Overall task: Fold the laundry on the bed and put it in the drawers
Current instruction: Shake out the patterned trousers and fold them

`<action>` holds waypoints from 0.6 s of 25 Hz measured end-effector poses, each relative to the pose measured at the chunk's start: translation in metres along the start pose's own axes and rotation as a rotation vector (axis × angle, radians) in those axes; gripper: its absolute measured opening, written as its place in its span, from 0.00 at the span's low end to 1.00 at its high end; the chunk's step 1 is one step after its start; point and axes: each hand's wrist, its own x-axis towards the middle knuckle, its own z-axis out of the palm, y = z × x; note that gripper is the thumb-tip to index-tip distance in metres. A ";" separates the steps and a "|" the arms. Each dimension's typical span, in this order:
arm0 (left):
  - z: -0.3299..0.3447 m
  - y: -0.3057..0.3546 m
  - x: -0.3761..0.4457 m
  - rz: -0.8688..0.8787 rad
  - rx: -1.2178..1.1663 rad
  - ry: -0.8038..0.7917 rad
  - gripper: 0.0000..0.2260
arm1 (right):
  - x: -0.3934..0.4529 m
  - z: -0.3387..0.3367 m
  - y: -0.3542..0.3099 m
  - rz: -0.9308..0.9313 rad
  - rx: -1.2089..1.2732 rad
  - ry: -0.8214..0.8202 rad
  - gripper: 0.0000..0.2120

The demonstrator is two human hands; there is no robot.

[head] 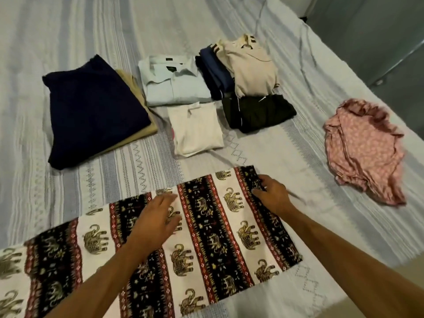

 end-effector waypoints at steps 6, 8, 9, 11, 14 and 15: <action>0.016 0.038 0.100 -0.004 -0.057 -0.017 0.35 | 0.054 0.005 0.004 0.225 0.361 0.047 0.18; 0.018 0.052 0.118 -0.043 -0.026 -0.022 0.35 | 0.057 0.001 -0.004 0.198 0.408 0.057 0.10; 0.019 0.057 0.125 -0.049 -0.034 -0.023 0.33 | 0.053 -0.001 -0.009 0.127 0.367 0.084 0.08; 0.017 0.067 0.133 -0.006 -0.106 0.012 0.24 | 0.036 -0.008 -0.019 -0.073 0.125 0.152 0.06; 0.012 0.077 0.124 0.230 -0.117 -0.003 0.15 | -0.018 -0.007 -0.024 -0.416 -0.047 -0.022 0.08; 0.011 0.079 0.118 0.323 -0.100 -0.036 0.16 | -0.037 -0.004 -0.024 -0.500 -0.079 -0.087 0.08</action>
